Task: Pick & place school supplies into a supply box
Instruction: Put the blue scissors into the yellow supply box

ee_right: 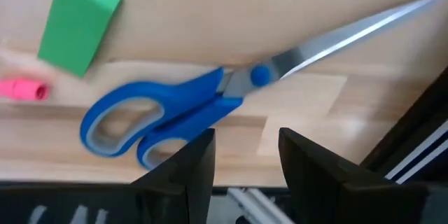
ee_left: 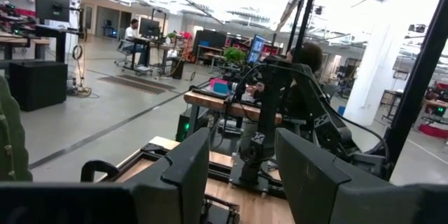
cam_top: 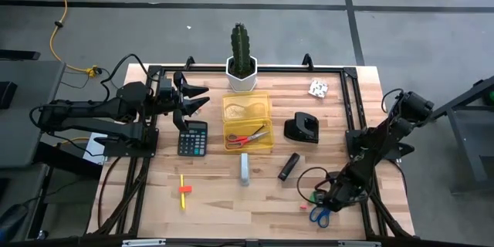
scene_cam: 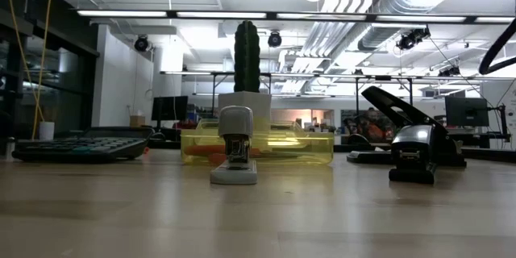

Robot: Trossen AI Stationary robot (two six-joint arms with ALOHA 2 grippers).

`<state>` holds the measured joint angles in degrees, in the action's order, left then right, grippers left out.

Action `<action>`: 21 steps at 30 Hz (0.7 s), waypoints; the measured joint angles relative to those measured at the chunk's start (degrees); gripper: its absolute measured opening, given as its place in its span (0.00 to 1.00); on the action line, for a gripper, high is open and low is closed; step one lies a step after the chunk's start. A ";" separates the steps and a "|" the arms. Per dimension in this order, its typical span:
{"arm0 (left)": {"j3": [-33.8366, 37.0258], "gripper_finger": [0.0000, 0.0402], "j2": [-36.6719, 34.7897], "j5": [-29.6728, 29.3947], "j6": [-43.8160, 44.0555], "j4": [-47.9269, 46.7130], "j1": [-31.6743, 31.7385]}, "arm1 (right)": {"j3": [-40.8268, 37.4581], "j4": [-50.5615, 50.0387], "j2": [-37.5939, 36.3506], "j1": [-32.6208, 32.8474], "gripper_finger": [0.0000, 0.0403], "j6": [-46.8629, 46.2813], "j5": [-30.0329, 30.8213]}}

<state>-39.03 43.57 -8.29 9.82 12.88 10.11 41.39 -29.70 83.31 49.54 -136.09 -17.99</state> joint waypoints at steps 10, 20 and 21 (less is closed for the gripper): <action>0.00 0.37 0.00 -0.09 0.02 0.12 0.00 | 0.00 -2.73 2.13 0.04 0.37 8.84 0.90; 0.00 0.37 0.01 -0.09 0.50 0.31 0.00 | 0.22 -1.51 5.84 0.03 0.37 12.26 0.77; 0.00 0.37 0.00 -0.09 0.53 0.33 0.00 | 0.23 -1.91 5.80 0.12 0.37 12.67 1.65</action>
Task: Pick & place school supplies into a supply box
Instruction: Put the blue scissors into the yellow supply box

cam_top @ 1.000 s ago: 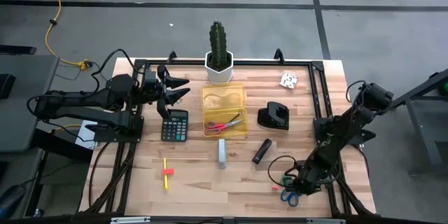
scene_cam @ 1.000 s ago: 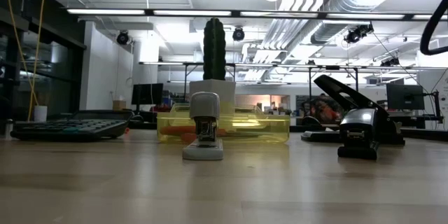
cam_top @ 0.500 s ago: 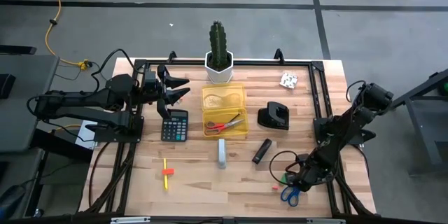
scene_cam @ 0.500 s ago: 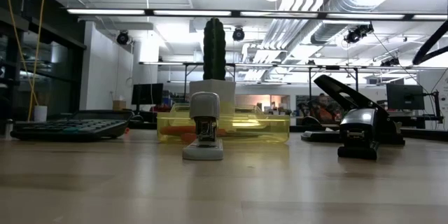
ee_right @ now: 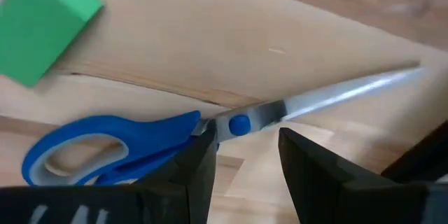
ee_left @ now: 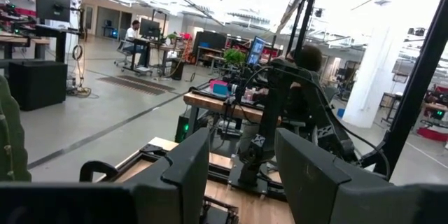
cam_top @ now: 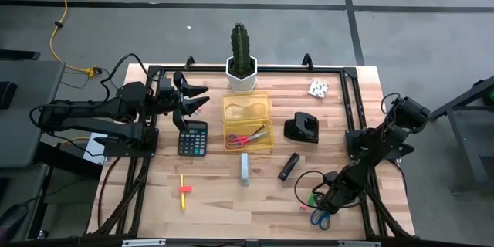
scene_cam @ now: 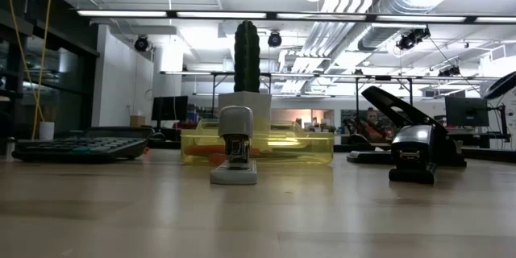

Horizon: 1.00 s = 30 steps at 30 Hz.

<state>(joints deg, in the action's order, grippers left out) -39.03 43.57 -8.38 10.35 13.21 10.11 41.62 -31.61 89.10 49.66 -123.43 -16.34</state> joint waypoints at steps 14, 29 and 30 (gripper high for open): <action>0.00 0.37 0.02 -0.50 0.15 0.02 0.00 | -0.07 -4.62 -0.85 -0.14 0.37 25.44 6.39; 0.00 0.37 0.00 -1.53 0.14 0.04 0.00 | -0.34 -13.26 -15.70 4.75 0.37 3.20 18.31; 0.00 0.37 0.01 -1.53 0.08 0.04 -0.01 | -0.34 -14.43 -15.35 5.09 0.37 -0.23 19.58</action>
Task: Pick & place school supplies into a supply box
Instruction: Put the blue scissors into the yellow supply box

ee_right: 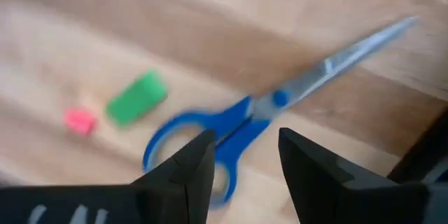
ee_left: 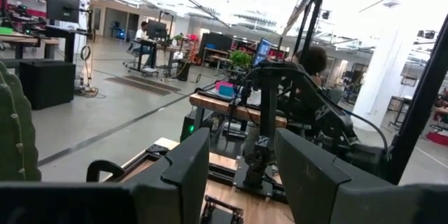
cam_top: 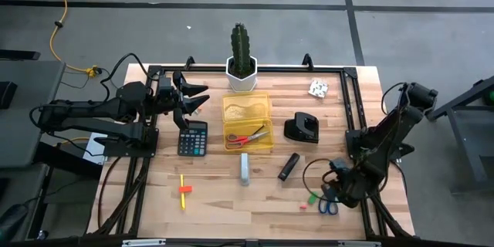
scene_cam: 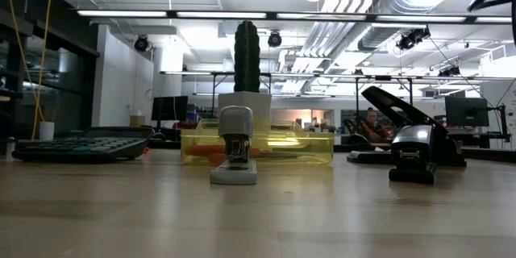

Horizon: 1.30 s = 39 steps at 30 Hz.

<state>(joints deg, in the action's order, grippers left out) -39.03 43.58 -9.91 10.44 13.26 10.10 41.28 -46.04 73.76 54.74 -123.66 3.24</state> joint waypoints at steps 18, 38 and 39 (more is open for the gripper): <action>0.00 0.37 0.02 0.07 1.42 0.32 0.00 | 0.00 1.92 9.88 -4.52 0.37 -11.49 -6.44; 0.00 0.37 0.02 0.33 1.60 0.33 -0.02 | -4.23 11.31 9.66 -5.42 0.55 -12.41 -9.32; 0.00 0.37 0.02 0.33 1.60 0.33 -0.02 | -4.54 11.58 9.58 -5.64 0.55 -12.37 -9.54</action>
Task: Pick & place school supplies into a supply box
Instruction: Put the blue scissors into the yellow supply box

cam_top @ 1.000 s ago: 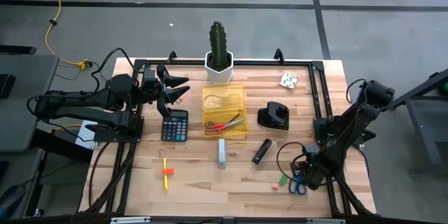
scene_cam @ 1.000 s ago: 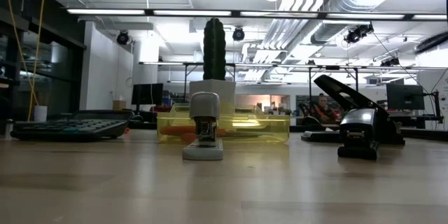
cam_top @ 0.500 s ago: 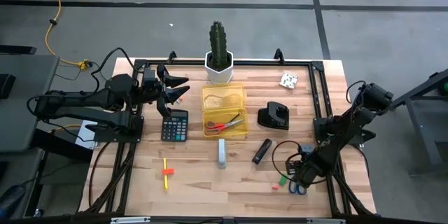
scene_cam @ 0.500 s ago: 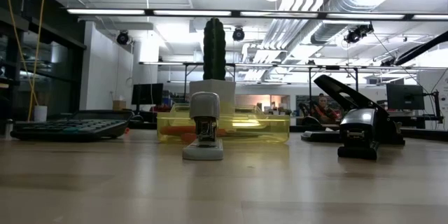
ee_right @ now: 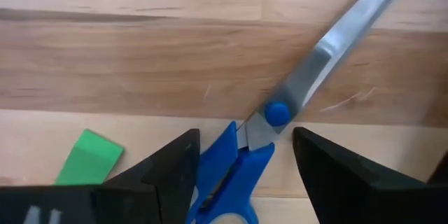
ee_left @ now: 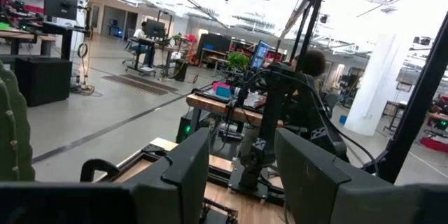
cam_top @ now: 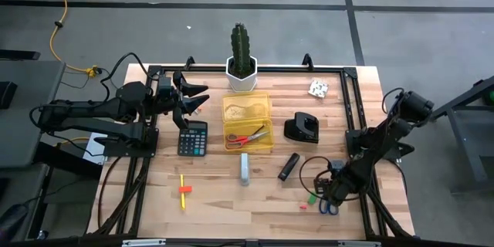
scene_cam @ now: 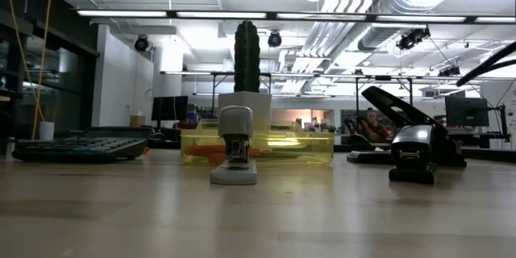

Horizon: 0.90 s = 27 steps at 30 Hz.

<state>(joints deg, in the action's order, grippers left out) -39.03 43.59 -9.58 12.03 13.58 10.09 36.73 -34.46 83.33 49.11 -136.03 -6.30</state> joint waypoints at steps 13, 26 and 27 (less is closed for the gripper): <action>0.00 0.37 0.00 0.03 -0.03 0.00 0.00 | -1.12 -0.38 0.12 -4.17 0.51 1.07 -2.35; 0.00 0.37 0.00 0.00 -0.19 -0.02 0.00 | -1.17 -3.17 -0.33 -5.25 0.08 3.50 -0.32; 0.00 0.37 0.00 0.00 -0.17 -0.03 0.00 | -1.23 -3.19 -0.59 -5.25 0.07 3.78 -0.08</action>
<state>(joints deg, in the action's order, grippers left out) -39.03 43.59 -9.58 11.86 13.56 10.09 35.51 -37.65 82.75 43.86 -132.26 -6.37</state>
